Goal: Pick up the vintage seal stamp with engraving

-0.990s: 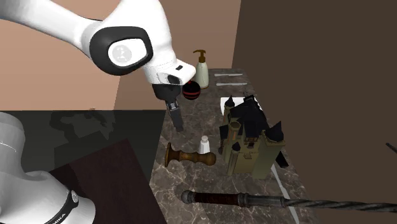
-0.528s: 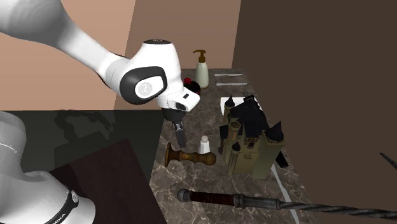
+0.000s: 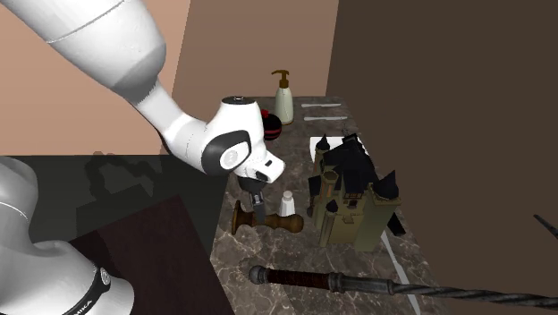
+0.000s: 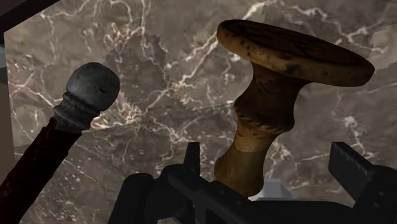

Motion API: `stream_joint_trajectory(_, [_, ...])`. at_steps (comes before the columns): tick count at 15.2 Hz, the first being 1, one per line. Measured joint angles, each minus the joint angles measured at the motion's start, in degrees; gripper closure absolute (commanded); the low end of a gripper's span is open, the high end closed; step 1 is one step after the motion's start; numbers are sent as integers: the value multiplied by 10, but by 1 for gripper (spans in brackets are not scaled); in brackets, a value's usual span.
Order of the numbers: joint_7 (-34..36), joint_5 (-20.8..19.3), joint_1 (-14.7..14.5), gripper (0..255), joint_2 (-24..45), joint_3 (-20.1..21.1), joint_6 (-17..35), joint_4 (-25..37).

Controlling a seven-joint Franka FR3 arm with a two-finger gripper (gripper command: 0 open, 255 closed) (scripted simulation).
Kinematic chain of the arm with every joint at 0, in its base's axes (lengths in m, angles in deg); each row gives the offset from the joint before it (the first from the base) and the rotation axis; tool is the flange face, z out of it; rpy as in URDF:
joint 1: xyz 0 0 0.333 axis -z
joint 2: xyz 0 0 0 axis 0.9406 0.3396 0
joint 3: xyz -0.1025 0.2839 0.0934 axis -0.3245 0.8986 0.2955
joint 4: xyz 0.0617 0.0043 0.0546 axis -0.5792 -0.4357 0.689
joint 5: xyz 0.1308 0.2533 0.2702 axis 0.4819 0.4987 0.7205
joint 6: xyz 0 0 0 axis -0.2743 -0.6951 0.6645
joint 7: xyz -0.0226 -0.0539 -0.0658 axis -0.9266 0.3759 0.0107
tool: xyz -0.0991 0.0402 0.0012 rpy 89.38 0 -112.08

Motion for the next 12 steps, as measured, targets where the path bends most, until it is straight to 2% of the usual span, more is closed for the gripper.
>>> stream_joint_trajectory(6, [48,-54,-12,0,62,-21,48,10])
stream_joint_trajectory(7, [50,-56,-13,255,65,-22,50,11])
stream_joint_trajectory(12, [51,-58,-13,255,67,-24,51,12])
